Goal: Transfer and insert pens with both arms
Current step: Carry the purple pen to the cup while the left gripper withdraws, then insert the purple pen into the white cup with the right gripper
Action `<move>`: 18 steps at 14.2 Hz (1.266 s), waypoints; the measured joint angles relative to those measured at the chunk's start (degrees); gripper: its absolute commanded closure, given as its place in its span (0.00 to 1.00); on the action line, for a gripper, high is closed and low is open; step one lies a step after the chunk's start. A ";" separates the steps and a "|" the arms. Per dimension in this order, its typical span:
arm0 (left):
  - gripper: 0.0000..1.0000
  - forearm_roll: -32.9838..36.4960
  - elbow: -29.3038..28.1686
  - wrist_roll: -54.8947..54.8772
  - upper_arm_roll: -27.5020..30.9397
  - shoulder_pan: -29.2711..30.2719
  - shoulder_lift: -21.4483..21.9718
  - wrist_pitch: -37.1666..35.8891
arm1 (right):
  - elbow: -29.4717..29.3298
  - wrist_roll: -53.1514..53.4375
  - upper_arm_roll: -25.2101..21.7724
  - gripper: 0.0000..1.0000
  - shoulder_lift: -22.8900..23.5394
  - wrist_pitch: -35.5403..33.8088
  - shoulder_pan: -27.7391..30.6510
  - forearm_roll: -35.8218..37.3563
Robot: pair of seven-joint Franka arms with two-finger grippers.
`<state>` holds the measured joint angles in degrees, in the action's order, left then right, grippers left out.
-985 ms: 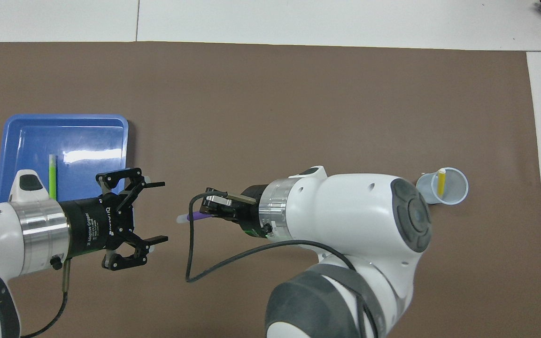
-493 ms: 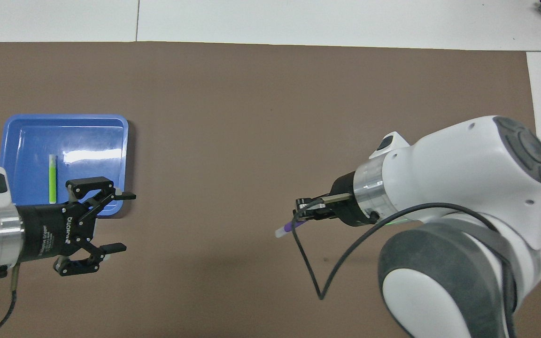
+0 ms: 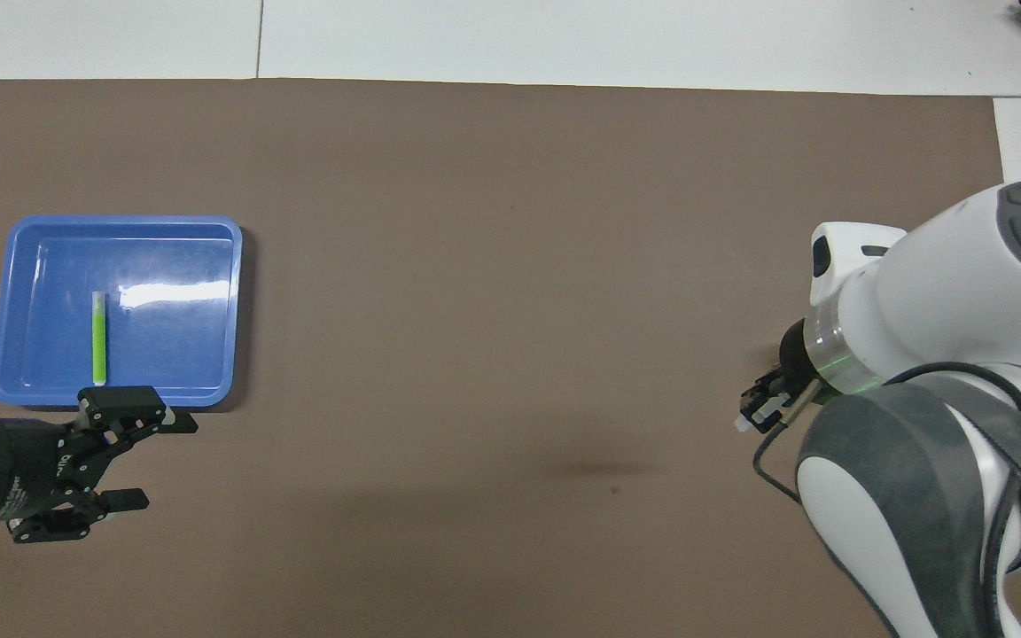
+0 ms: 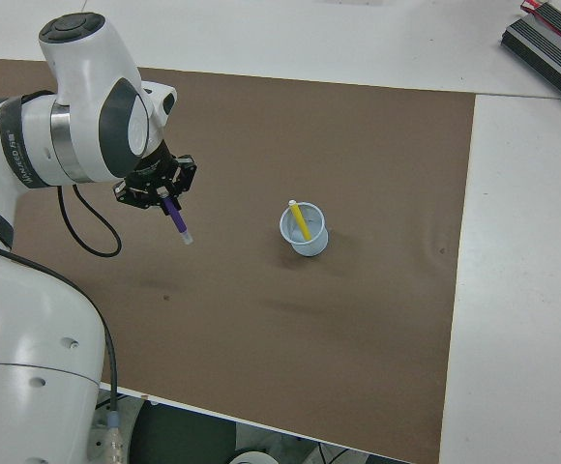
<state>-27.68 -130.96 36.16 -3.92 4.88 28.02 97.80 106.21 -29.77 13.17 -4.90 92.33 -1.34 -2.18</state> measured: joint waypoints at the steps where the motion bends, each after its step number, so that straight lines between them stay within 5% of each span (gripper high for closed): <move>1: 0.00 2.08 0.00 -4.69 0.02 0.76 0.00 -0.71 | 0.02 -5.08 0.00 1.00 0.00 0.73 0.29 3.47; 8: 0.00 13.36 0.00 -35.77 0.36 10.26 -0.07 -2.02 | 5.68 -31.47 -0.02 1.00 0.22 17.63 8.77 10.78; 18: 0.00 21.86 -0.17 -54.23 0.09 10.95 -8.37 9.48 | 13.79 -26.49 0.29 0.99 0.23 22.18 12.22 10.77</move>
<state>-5.82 -131.13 -18.07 -3.83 15.82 19.65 107.28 120.00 -56.26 13.46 -4.67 114.51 10.88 8.59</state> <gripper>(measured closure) 0.000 0.824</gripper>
